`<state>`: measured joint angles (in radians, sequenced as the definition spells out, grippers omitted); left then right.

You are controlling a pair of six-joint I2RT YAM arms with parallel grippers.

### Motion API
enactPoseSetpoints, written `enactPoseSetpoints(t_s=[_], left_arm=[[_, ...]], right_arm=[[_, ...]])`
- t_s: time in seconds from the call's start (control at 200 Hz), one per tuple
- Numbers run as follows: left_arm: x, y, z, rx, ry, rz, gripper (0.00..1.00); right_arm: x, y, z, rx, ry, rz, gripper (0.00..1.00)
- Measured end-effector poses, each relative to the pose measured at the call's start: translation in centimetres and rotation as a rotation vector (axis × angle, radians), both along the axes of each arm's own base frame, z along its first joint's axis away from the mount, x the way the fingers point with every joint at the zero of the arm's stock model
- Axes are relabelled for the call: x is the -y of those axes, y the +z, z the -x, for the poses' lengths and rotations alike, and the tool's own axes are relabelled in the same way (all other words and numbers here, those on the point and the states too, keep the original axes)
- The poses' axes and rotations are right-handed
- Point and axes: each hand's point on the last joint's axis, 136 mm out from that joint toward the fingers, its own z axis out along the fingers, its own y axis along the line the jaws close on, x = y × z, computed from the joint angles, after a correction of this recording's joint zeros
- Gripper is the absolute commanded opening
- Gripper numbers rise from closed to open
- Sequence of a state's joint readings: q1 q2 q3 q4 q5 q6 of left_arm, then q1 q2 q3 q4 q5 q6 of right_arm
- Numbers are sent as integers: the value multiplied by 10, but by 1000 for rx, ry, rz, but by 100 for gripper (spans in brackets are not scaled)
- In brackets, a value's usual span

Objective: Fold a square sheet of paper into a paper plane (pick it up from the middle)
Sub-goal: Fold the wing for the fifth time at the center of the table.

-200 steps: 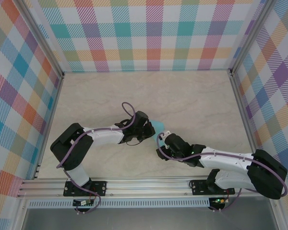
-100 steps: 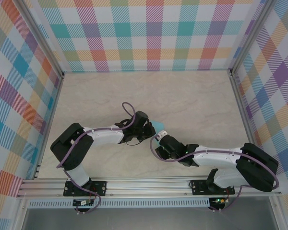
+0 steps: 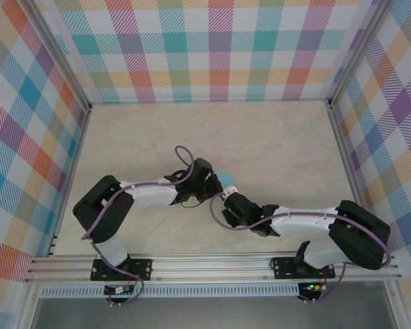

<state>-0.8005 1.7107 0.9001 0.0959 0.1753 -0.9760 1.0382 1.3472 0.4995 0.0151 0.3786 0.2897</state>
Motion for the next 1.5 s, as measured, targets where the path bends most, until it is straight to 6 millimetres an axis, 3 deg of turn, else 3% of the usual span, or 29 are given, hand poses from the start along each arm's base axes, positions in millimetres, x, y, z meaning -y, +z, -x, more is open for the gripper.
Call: enactPoseSetpoints(t_s=[0.435,0.62,0.715,0.89,1.005,1.15,1.295,1.5], left_arm=[[0,0,0,-1,1,-1,1],[0,0,0,0,1,-1,3],[0,0,0,-1,1,-2,9],[-4,-4,2,-17,12,-18,35],[-11,2,2,-5,33,-30,47],[-26,27,3,45,71,-39,56],[-47,53,7,104,125,-43,58],[-81,66,21,151,189,-65,63]], right_arm=[[2,-3,-2,6,-10,19,20],[2,-2,-3,15,-8,24,12],[2,-2,-4,20,-7,27,8],[2,-1,-4,21,-8,28,6],[1,-2,-3,16,-1,25,5],[-2,-2,1,-1,17,11,5],[-7,-2,4,-16,34,-8,5],[-15,1,8,-37,64,-46,5]])
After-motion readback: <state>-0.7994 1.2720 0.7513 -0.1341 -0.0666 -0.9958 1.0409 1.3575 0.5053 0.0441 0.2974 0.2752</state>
